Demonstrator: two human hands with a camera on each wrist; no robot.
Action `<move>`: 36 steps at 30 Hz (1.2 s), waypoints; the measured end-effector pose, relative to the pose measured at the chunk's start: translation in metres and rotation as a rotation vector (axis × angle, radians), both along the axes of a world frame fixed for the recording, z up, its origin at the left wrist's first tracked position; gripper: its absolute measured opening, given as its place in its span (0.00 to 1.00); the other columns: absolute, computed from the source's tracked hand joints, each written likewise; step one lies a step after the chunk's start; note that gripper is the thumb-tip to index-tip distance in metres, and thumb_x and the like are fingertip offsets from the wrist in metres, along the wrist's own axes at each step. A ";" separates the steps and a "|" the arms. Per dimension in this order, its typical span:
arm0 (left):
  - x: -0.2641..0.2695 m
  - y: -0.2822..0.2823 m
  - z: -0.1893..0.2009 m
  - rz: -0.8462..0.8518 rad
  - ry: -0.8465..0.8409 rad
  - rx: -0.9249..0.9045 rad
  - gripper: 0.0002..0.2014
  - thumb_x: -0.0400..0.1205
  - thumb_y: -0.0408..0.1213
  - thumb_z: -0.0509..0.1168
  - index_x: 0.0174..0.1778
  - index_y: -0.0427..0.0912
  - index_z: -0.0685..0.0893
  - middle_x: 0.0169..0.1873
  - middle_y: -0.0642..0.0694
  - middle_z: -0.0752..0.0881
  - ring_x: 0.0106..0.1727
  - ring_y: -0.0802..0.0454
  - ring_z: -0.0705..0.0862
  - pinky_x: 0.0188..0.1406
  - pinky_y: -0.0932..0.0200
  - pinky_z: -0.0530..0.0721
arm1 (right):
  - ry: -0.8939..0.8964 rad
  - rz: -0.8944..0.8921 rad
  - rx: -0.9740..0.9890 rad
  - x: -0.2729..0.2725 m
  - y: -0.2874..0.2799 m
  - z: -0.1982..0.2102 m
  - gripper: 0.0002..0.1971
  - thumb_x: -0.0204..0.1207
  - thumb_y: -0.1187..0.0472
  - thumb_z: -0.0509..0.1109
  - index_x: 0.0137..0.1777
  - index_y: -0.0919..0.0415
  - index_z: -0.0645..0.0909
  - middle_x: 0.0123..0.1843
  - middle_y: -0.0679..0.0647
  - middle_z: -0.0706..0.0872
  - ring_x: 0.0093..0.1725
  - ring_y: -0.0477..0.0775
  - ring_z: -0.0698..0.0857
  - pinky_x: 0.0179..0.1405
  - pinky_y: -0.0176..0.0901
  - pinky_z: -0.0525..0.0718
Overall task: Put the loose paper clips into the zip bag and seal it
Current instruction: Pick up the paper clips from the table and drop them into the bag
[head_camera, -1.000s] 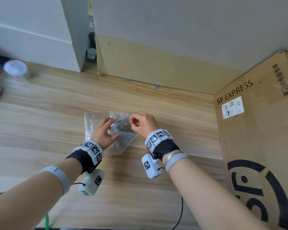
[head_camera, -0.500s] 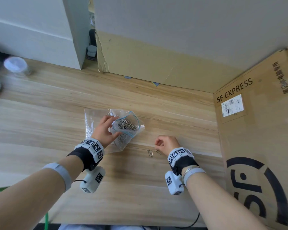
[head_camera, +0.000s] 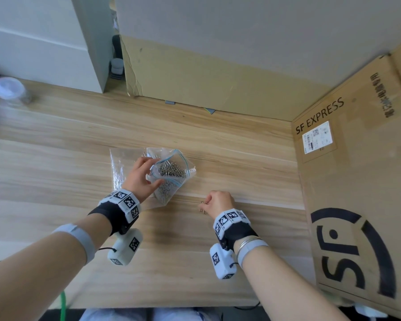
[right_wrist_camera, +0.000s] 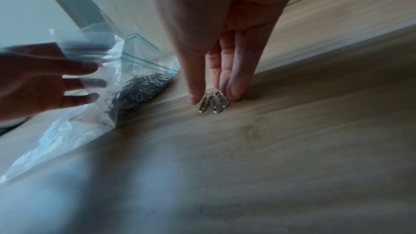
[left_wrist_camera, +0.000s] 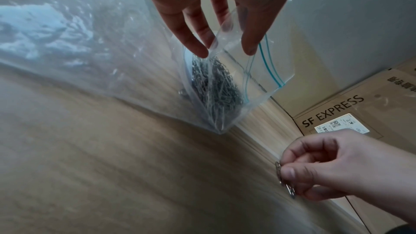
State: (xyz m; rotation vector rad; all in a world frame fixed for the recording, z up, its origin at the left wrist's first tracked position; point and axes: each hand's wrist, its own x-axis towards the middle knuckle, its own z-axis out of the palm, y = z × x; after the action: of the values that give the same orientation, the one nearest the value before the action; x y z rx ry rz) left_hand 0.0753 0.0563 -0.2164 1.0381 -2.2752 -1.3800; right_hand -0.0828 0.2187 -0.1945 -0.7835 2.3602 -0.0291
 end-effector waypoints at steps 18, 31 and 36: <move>-0.001 0.001 -0.002 0.020 0.002 0.012 0.26 0.71 0.30 0.72 0.65 0.41 0.75 0.61 0.39 0.74 0.49 0.50 0.75 0.41 0.59 0.81 | -0.029 0.038 0.032 0.009 -0.012 -0.007 0.08 0.70 0.66 0.68 0.49 0.60 0.81 0.50 0.58 0.88 0.48 0.58 0.86 0.41 0.40 0.80; 0.000 0.000 -0.003 0.018 0.009 0.012 0.26 0.71 0.30 0.72 0.65 0.41 0.75 0.59 0.41 0.74 0.48 0.51 0.74 0.39 0.62 0.81 | -0.055 0.069 0.037 0.008 -0.010 -0.005 0.07 0.69 0.68 0.67 0.41 0.56 0.82 0.49 0.55 0.88 0.42 0.54 0.83 0.45 0.41 0.83; -0.001 -0.001 -0.001 0.019 0.010 0.023 0.26 0.71 0.30 0.72 0.65 0.42 0.75 0.57 0.47 0.71 0.48 0.51 0.74 0.40 0.62 0.80 | -0.066 0.047 -0.029 -0.002 -0.024 0.008 0.06 0.68 0.68 0.69 0.41 0.57 0.84 0.45 0.53 0.88 0.45 0.54 0.86 0.48 0.41 0.84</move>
State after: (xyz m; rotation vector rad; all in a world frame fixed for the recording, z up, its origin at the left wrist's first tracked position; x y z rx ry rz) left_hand 0.0744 0.0554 -0.2176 1.0547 -2.2423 -1.4039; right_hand -0.0851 0.1946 -0.1866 -0.8391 2.2827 -0.0685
